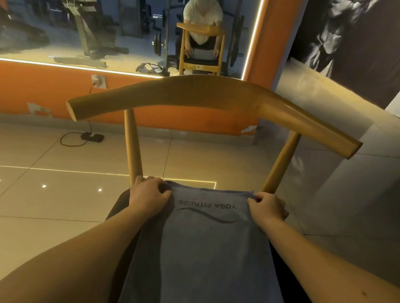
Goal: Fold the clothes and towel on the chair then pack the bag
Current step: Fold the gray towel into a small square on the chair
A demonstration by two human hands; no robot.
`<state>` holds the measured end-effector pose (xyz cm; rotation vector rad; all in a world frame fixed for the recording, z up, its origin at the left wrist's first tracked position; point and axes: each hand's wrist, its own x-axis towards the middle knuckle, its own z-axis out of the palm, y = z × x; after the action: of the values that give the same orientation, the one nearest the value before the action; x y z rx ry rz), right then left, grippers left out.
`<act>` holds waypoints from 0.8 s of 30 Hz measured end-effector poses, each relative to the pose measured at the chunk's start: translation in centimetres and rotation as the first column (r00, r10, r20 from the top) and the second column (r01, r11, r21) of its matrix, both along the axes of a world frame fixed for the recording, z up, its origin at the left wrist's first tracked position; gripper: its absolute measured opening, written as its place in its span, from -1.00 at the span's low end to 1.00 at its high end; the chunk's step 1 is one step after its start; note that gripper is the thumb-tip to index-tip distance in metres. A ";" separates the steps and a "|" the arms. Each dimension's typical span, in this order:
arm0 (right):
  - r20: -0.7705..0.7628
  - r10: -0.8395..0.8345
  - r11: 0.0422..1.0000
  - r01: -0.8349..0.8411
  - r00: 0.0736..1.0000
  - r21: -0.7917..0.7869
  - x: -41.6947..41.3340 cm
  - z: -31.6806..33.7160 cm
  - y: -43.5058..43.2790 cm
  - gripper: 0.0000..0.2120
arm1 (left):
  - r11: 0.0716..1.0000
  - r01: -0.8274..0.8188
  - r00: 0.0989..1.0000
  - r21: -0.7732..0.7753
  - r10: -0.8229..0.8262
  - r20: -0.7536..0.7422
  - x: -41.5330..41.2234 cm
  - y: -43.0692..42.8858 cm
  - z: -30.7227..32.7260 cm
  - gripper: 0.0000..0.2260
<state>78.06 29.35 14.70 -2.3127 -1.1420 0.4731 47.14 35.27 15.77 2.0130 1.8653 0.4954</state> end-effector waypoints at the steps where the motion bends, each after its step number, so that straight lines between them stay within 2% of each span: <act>1: -0.019 -0.007 1.000 0.007 1.000 -0.018 -0.1 0.1 0.2 -0.79 | 1.000 0.003 1.000 -0.012 -0.004 -0.024 0.2 0.2 0.2 -0.82; 3: -0.062 -0.017 0.999 0.014 0.998 -0.043 -0.1 0.3 0.5 -0.81 | 0.999 -0.002 1.000 -0.051 0.001 -0.029 0.5 0.7 0.5 -0.80; 5: -0.138 -0.021 1.000 0.021 0.990 -0.004 -0.1 0.8 1.0 -0.83 | 0.996 -0.025 0.999 -0.087 0.027 0.022 0.5 1.2 0.9 -0.82; 8: -0.270 0.064 0.995 -0.039 0.961 0.096 -0.6 2.4 1.0 -0.92 | 0.989 -0.032 0.962 -0.141 0.069 0.265 0.3 1.1 1.9 -0.86; 10: -0.294 0.081 0.986 -0.034 0.953 0.161 -0.9 3.7 0.7 -0.99 | 0.988 -0.011 0.909 -0.151 0.073 0.410 0.3 0.3 3.4 -0.87; 14: -0.333 0.090 0.968 -0.004 0.938 0.249 -0.7 7.7 -1.0 -0.91 | 0.995 0.010 0.837 -0.101 0.047 0.545 -0.5 -1.9 7.6 -0.89; 17: -0.335 0.143 0.947 -0.030 0.931 0.320 -0.4 11.6 -3.2 -0.92 | 0.999 0.004 0.804 -0.053 0.029 0.594 -1.6 -3.8 11.1 -0.86; 21: -0.356 0.191 0.910 -0.029 0.915 0.414 -0.3 16.8 -6.8 -0.91 | 0.999 0.017 0.809 0.037 -0.035 0.587 -3.4 -7.4 16.3 -0.87; 24: -0.351 0.234 0.874 -0.037 0.907 0.485 0.0 20.5 -9.6 -0.97 | 0.995 0.033 0.812 0.091 -0.080 0.579 -4.6 -10.7 20.5 -0.87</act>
<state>78.07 19.71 35.21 -1.6271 -1.0759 0.6120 42.51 24.61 36.22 1.6831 1.4142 1.0473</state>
